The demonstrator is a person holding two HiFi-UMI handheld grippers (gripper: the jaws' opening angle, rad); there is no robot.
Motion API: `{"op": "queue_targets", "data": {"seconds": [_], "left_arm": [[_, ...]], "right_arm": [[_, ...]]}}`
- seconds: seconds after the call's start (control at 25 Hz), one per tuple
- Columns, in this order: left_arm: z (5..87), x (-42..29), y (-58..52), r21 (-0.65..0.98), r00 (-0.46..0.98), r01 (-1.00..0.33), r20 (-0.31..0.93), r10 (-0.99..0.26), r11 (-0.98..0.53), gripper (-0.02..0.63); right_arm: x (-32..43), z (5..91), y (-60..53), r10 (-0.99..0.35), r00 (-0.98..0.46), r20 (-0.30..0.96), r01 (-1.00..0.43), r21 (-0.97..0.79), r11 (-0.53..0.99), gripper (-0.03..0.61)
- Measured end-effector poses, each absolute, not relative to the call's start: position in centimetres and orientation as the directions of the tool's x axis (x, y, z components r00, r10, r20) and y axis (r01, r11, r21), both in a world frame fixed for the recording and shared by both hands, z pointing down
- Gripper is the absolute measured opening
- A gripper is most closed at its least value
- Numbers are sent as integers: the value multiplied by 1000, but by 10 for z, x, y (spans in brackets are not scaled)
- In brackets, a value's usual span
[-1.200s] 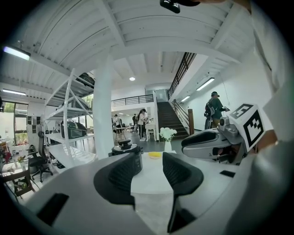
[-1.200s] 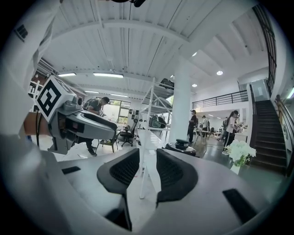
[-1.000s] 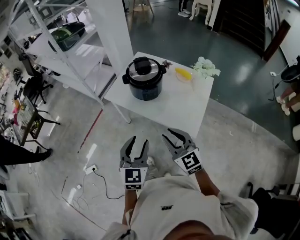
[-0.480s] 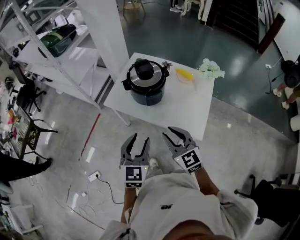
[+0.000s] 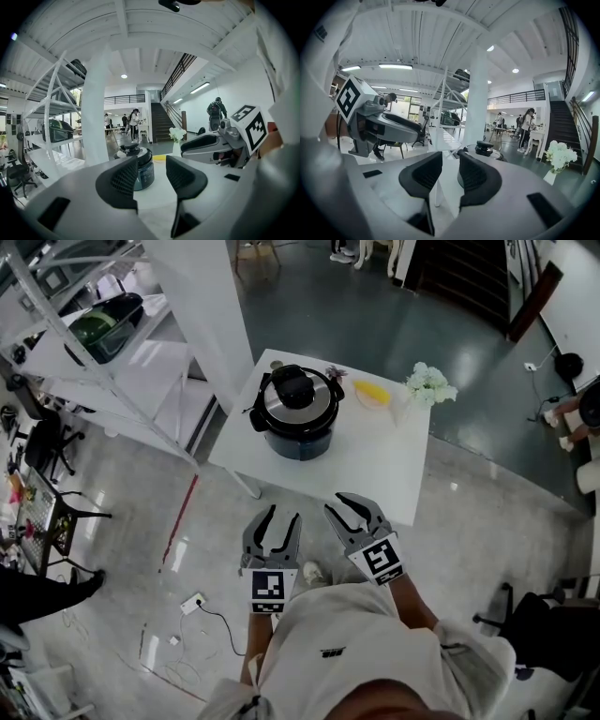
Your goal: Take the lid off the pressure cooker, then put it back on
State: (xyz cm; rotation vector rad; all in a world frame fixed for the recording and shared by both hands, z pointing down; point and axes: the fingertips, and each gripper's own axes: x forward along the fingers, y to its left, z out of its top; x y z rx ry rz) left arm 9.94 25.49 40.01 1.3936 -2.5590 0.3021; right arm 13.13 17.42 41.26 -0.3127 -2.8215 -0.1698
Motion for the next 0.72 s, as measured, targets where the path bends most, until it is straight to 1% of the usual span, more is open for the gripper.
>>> {"op": "queue_targets", "data": {"seconds": [0.24,0.72], "left_arm": [[401,72,247,-85,-523,-849,281,-805,522,199],[401,13,218,-88,-521,-851,274,-809,518,198]], "right_arm": [[103,415,166,191,-940,284,226,94,970,117],[45,419,138,185,-938,292,215,73,974,117]]}}
